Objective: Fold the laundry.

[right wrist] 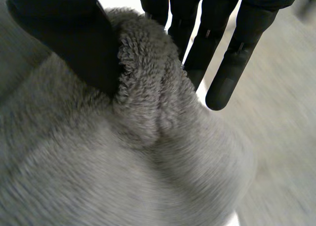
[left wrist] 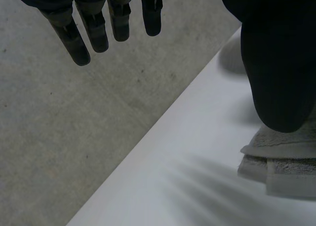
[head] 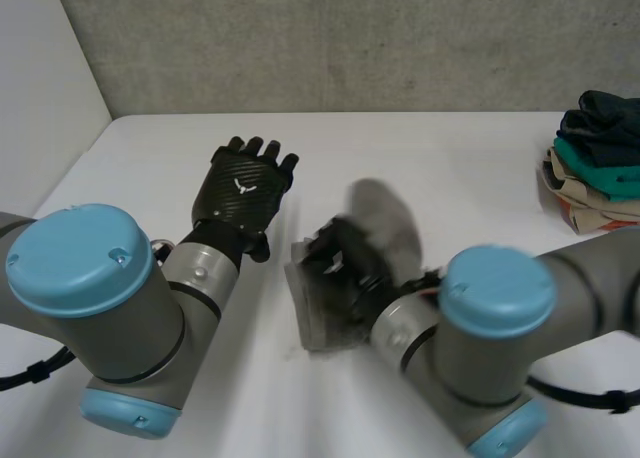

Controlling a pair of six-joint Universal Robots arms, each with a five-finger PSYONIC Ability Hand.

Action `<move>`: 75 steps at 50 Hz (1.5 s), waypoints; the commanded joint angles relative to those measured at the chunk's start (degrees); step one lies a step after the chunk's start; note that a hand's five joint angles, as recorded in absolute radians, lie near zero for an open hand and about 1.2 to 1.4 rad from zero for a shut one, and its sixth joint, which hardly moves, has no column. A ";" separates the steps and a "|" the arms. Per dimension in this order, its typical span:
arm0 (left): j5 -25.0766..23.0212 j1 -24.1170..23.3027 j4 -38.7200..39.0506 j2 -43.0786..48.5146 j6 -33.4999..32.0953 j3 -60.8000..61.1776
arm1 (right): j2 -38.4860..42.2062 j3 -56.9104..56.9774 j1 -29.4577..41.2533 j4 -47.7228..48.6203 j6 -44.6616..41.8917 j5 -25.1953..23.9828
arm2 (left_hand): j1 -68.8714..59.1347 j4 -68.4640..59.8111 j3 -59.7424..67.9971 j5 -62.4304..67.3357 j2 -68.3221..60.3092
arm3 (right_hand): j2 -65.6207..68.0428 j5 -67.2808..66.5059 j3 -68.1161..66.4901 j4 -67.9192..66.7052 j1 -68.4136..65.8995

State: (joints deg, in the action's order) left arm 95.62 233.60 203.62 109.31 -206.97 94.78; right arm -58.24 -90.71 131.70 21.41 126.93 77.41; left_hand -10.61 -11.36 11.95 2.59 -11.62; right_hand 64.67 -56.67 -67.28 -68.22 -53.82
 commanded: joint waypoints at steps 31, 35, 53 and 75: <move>10.01 -7.64 -26.25 21.38 14.22 -20.69 | 8.84 17.32 -16.21 -29.94 39.73 -4.04 | 0.22 0.98 -1.57 -2.20 1.24 | -54.67 56.67 57.28 58.22 43.82; 10.47 -7.55 -27.05 22.35 14.14 -20.60 | 9.02 17.24 -16.12 -29.94 34.79 0.80 | 0.22 0.98 -1.57 -2.20 1.24 | -54.67 56.67 57.28 58.22 43.82; 3.44 -7.28 -21.43 4.51 14.14 -18.67 | -11.63 -4.90 -8.57 -7.36 26.70 6.70 | 0.61 1.36 -1.95 -2.59 1.62 | -54.67 56.67 57.28 58.22 43.82; -5.44 -3.68 -20.90 3.80 14.84 -16.12 | 0.40 -10.01 -5.49 5.56 23.45 4.50 | 0.22 0.98 -1.57 -2.20 1.24 | -49.75 51.75 52.35 53.29 38.90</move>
State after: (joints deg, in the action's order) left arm 89.96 230.03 182.65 112.92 -192.14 78.12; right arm -60.74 -102.51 126.43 24.49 150.55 81.85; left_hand -9.35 -11.36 11.95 2.47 -11.62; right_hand 11.28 -2.31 -11.99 -11.95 -10.80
